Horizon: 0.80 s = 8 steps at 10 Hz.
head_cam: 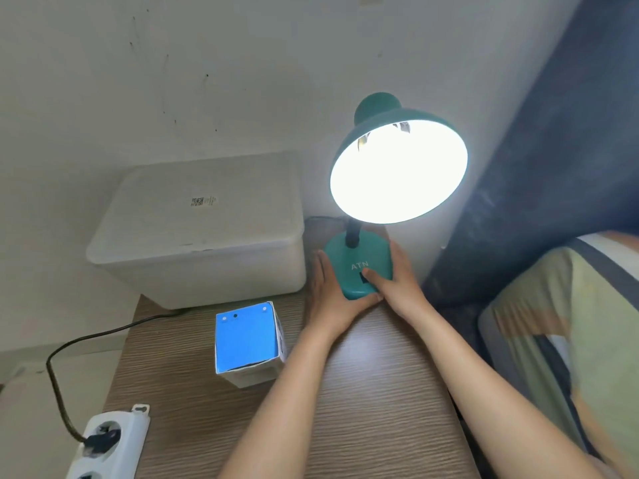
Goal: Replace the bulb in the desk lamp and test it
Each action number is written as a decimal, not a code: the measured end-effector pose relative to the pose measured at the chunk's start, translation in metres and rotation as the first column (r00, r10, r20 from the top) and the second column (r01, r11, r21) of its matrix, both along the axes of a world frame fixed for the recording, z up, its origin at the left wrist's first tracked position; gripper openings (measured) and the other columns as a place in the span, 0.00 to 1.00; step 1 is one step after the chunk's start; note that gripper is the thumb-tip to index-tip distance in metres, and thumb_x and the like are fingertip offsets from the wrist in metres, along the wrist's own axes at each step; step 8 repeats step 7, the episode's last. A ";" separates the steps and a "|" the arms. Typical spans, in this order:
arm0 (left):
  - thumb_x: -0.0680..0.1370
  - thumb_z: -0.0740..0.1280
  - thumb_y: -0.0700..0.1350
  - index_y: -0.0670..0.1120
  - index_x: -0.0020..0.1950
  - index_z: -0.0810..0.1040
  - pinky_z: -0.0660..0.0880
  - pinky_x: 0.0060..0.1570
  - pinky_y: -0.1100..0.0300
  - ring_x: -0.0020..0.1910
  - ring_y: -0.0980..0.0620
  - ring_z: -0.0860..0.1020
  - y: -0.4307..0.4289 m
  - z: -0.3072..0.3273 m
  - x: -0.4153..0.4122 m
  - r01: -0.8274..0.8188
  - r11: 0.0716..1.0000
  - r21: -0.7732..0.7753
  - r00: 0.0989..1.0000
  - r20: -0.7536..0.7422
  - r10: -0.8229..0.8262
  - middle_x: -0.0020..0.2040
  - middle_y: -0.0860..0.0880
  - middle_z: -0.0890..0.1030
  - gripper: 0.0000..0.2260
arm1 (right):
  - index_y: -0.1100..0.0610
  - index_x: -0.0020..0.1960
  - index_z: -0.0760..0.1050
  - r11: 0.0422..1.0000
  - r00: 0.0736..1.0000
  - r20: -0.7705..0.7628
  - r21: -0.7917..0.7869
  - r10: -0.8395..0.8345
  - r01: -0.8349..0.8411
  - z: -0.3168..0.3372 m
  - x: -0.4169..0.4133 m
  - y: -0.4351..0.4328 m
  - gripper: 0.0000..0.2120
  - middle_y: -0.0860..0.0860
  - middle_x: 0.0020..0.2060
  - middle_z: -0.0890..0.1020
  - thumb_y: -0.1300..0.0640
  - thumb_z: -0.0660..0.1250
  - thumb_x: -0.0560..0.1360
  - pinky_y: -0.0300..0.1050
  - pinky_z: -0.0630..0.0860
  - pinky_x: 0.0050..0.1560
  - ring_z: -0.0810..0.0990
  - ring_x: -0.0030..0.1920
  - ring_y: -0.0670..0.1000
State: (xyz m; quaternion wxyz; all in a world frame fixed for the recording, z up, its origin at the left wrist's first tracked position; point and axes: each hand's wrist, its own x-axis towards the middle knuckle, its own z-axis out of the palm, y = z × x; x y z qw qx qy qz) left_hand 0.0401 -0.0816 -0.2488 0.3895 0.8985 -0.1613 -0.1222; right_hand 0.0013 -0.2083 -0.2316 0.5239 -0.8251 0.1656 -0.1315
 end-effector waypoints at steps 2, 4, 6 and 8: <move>0.63 0.74 0.64 0.42 0.76 0.37 0.50 0.75 0.53 0.77 0.49 0.45 0.000 -0.001 -0.002 -0.009 1.000 0.020 1.000 -0.011 0.009 0.78 0.46 0.41 0.59 | 0.60 0.65 0.65 0.991 0.992 -0.028 -0.070 -0.120 0.117 -0.007 0.006 0.006 0.27 0.58 0.60 0.73 0.59 0.70 0.69 0.47 0.66 0.63 0.70 0.62 0.56; 0.63 0.73 0.65 0.42 0.76 0.37 0.50 0.75 0.52 0.77 0.48 0.45 0.000 0.003 -0.003 -0.006 1.000 0.025 1.000 -0.012 0.006 0.78 0.45 0.42 0.59 | 0.58 0.63 0.68 0.991 0.999 -0.017 -0.129 -0.043 0.040 -0.004 0.005 0.001 0.22 0.56 0.57 0.75 0.56 0.68 0.71 0.51 0.71 0.61 0.73 0.58 0.54; 0.61 0.76 0.63 0.40 0.76 0.38 0.49 0.75 0.50 0.77 0.47 0.44 0.003 0.021 -0.009 0.008 1.000 0.028 0.997 -0.077 -0.006 0.78 0.43 0.42 0.61 | 0.59 0.67 0.65 0.997 0.987 -0.159 -0.082 -0.027 0.014 0.014 -0.020 0.002 0.21 0.56 0.61 0.74 0.59 0.63 0.76 0.41 0.67 0.57 0.73 0.60 0.53; 0.67 0.74 0.59 0.41 0.76 0.38 0.45 0.75 0.54 0.76 0.47 0.42 0.016 0.020 -0.037 0.029 0.999 0.022 0.992 -0.121 -0.026 0.77 0.44 0.39 0.55 | 0.57 0.72 0.62 0.997 0.977 -0.209 -0.066 -0.039 0.026 0.015 -0.066 0.016 0.23 0.55 0.67 0.72 0.57 0.61 0.77 0.40 0.63 0.63 0.69 0.67 0.53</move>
